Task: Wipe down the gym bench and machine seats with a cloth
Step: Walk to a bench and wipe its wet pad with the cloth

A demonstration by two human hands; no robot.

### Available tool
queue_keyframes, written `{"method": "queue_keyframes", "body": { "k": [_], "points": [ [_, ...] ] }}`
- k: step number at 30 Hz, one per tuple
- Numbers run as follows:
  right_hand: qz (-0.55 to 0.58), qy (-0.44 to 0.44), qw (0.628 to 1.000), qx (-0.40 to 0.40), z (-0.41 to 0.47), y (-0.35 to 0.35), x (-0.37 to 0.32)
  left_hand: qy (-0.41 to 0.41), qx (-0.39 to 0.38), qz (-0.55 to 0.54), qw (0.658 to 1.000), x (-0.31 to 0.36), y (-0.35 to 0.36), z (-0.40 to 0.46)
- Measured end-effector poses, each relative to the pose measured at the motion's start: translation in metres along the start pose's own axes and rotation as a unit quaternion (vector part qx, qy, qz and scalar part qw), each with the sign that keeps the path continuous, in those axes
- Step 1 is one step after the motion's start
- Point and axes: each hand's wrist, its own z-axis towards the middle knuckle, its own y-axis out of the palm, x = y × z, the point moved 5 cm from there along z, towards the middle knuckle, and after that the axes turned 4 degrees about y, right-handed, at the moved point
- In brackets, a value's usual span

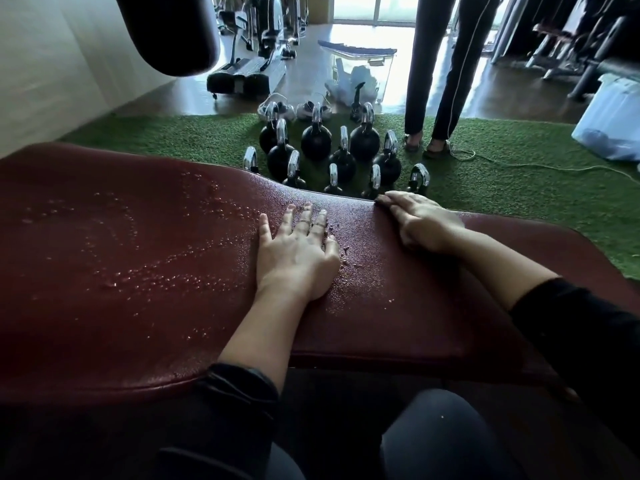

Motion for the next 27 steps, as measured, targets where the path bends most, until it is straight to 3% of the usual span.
{"method": "queue_keyframes", "body": {
  "k": [6, 11, 15, 18, 27],
  "points": [
    [-0.026, -0.048, 0.998, -0.006, -0.055, 0.018, -0.042, -0.002, 0.003, -0.004, 1.0, 0.001, 0.0, 0.001],
    [-0.029, -0.128, 0.991, -0.002, -0.013, 0.02, -0.09, -0.003, 0.013, 0.001, 1.0, 0.001, -0.001, 0.003],
    [0.038, -0.059, 0.998, -0.001, 0.029, 0.012, -0.065, -0.004, 0.001, -0.001, 1.0, -0.001, -0.001, 0.002],
    [0.018, 0.015, 1.0, -0.006, 0.025, 0.001, -0.027, -0.002, -0.003, -0.001, 1.0, -0.001, -0.001, 0.003],
    [-0.019, -0.059, 0.998, 0.005, -0.081, 0.016, -0.045, -0.006, -0.012, 0.002, 1.0, 0.0, -0.001, 0.002]
  ]
}}
